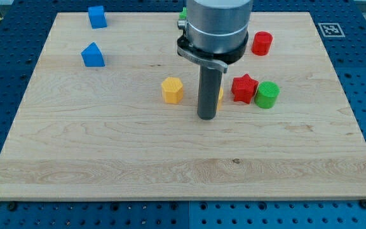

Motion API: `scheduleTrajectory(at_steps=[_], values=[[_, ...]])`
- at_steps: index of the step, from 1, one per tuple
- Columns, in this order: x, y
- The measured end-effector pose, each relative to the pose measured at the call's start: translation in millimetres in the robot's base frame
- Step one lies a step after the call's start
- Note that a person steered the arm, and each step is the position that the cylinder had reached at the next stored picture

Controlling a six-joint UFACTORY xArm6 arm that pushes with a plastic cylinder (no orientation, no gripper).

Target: Move yellow heart horizontal to the green star

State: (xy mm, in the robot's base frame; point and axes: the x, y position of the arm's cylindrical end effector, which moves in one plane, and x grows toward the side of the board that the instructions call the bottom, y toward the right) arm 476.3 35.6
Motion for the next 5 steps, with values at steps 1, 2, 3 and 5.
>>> scheduleTrajectory(at_steps=[1, 2, 3, 5], values=[[-16, 0], [-34, 1], [-38, 17], [-57, 48]])
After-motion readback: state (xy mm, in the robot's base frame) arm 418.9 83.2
